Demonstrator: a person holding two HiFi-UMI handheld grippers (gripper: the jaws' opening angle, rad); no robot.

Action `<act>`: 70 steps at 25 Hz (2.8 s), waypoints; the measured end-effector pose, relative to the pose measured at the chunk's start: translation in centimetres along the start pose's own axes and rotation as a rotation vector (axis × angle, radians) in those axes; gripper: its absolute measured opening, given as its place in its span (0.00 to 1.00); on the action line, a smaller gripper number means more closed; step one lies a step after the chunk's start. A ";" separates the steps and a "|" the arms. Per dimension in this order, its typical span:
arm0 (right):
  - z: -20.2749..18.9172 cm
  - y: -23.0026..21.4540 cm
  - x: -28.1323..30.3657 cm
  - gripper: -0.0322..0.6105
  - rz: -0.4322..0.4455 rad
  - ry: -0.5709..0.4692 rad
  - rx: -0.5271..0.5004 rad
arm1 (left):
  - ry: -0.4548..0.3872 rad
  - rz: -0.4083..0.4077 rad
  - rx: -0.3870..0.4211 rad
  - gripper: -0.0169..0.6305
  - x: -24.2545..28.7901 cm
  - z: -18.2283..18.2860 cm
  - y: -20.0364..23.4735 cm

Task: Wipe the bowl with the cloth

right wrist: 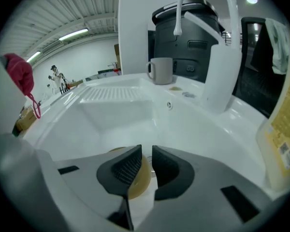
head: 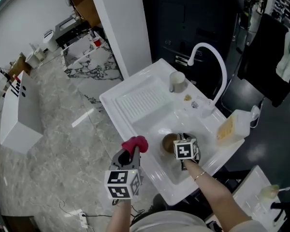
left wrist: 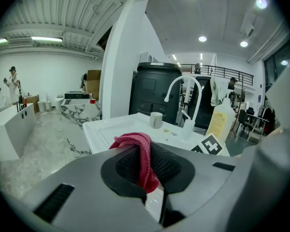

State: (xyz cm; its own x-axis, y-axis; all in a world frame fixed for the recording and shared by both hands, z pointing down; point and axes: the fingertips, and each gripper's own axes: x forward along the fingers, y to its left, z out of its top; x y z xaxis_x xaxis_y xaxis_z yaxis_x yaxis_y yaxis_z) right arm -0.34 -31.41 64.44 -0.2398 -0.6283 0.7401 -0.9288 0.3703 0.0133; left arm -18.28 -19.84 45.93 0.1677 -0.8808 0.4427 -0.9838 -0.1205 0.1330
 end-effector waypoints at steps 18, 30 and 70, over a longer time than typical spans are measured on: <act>6.1 1.8 -18.3 0.15 0.068 -0.462 0.092 | -0.043 -0.070 0.058 0.10 -3.2 -0.9 -1.6; 3.4 4.7 -27.3 0.10 0.086 -0.584 0.095 | -0.074 -0.101 0.075 0.10 -7.0 -1.4 -2.1; -2.5 8.5 -35.0 0.06 0.098 -0.593 0.108 | -0.119 -0.103 0.113 0.10 -15.1 -3.2 -1.1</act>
State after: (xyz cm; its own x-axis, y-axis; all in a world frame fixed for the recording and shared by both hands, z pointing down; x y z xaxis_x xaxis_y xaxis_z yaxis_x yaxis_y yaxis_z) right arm 0.87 -4.50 40.34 -0.4133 -0.8802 0.2334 -0.9104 0.3937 -0.1275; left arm -19.50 -4.93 41.96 0.2659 -0.9083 0.3231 -0.9638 -0.2577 0.0687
